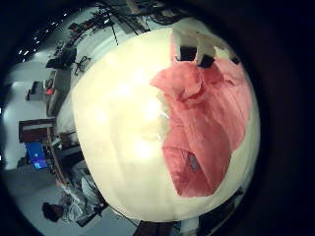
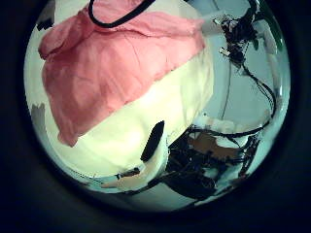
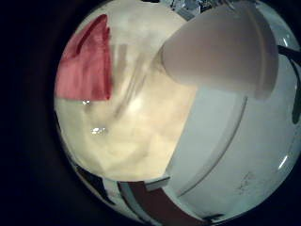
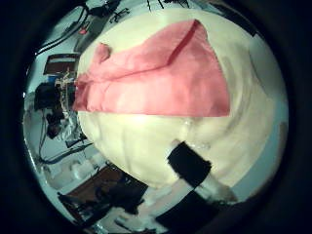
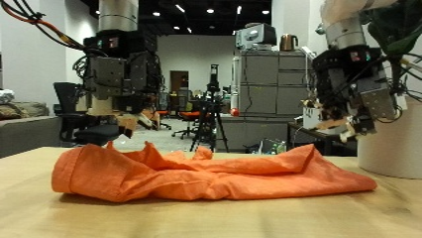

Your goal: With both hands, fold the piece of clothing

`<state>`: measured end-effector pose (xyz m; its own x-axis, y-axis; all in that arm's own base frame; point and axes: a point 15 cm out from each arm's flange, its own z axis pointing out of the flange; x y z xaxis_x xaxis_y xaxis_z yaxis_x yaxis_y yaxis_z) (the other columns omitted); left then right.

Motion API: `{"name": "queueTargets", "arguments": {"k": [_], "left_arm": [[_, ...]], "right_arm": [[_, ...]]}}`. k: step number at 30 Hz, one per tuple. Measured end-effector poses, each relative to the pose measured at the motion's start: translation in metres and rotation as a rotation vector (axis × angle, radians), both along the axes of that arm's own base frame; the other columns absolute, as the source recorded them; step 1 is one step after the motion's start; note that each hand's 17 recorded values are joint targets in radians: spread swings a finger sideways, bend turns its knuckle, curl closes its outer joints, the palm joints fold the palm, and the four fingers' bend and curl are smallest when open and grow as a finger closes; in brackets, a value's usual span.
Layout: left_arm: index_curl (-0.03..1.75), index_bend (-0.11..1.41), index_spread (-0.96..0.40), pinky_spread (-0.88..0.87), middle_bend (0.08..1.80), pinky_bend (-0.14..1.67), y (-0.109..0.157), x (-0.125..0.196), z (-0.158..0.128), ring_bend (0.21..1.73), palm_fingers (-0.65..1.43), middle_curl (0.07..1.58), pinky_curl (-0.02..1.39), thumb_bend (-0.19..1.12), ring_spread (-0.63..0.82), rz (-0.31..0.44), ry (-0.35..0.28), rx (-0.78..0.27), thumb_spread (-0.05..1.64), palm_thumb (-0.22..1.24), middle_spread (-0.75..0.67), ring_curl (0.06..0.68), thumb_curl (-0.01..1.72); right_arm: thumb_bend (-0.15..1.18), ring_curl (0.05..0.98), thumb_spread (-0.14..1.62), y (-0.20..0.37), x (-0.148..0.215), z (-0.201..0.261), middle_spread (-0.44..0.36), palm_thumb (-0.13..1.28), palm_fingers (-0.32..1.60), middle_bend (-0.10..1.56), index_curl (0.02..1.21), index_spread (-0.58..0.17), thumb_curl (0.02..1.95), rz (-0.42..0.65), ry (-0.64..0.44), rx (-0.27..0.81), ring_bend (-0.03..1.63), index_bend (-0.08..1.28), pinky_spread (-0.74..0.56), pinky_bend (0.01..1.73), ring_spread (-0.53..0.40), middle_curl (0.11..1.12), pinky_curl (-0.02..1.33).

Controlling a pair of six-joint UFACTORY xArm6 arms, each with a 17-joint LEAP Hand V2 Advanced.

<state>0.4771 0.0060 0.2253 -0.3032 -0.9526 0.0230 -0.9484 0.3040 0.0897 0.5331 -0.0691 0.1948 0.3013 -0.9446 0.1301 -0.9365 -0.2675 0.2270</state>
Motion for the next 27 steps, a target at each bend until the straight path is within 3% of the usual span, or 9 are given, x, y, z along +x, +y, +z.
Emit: {"name": "queueTargets", "arguments": {"k": [5, 10, 19, 25, 27], "left_arm": [[0.43, 0.17, 0.03, 0.23, 0.19, 0.37, -0.01, -0.002, 0.002, 0.56, 0.06, 0.4, 0.41, -0.02, 0.28, -0.003, 0.001, 0.005, 1.09, 0.2, 0.13, 0.272, 0.27], [0.4, 0.17, 0.03, 0.24, 0.19, 0.36, -0.011, -0.005, 0.003, 0.55, 0.07, 0.38, 0.4, -0.02, 0.28, -0.004, 0.007, 0.008, 1.08, 0.2, 0.13, 0.264, 0.27], [0.37, 0.17, 0.03, 0.25, 0.19, 0.34, -0.012, -0.009, 0.002, 0.54, 0.08, 0.37, 0.37, -0.02, 0.3, 0.001, 0.01, 0.008, 1.08, 0.2, 0.14, 0.25, 0.28], [0.36, 0.17, 0.03, 0.25, 0.19, 0.34, -0.011, -0.01, 0.007, 0.54, 0.09, 0.36, 0.37, -0.02, 0.3, 0.002, 0.003, 0.008, 1.08, 0.2, 0.14, 0.245, 0.28], [0.35, 0.17, 0.03, 0.25, 0.19, 0.34, -0.011, -0.01, 0.008, 0.53, 0.09, 0.36, 0.36, -0.02, 0.3, 0.002, 0.001, 0.008, 1.08, 0.2, 0.14, 0.243, 0.28]], "right_arm": [[-0.04, 0.221, 1.07, -0.007, -0.005, -0.042, -0.093, 0.4, 0.0, 0.2, 0.34, -0.39, 0.25, 0.023, 0.082, -0.036, 0.28, 0.16, 0.3, 0.34, 0.179, 0.33, 0.33], [-0.03, 0.228, 0.99, -0.003, -0.003, -0.055, -0.073, 0.36, 0.0, 0.19, 0.31, -0.378, 0.26, 0.046, 0.103, -0.051, 0.28, 0.16, 0.31, 0.34, 0.187, 0.33, 0.33], [-0.01, 0.24, 0.95, 0.001, 0.011, -0.072, -0.07, 0.48, 0.07, 0.2, 0.29, -0.352, 0.3, 0.084, 0.122, -0.087, 0.3, 0.16, 0.31, 0.35, 0.17, 0.32, 0.33], [-0.01, 0.251, 0.94, 0.0, 0.014, -0.07, -0.097, 0.58, 0.28, 0.28, 0.29, -0.328, 0.32, 0.082, 0.115, -0.089, 0.36, 0.18, 0.24, 0.28, 0.059, 0.35, 0.3], [-0.02, 0.258, 0.93, -0.001, 0.017, -0.065, -0.127, 0.63, 0.44, 0.35, 0.31, -0.342, 0.33, 0.084, 0.098, -0.089, 0.41, 0.19, 0.14, 0.23, -0.027, 0.37, 0.28]]}}
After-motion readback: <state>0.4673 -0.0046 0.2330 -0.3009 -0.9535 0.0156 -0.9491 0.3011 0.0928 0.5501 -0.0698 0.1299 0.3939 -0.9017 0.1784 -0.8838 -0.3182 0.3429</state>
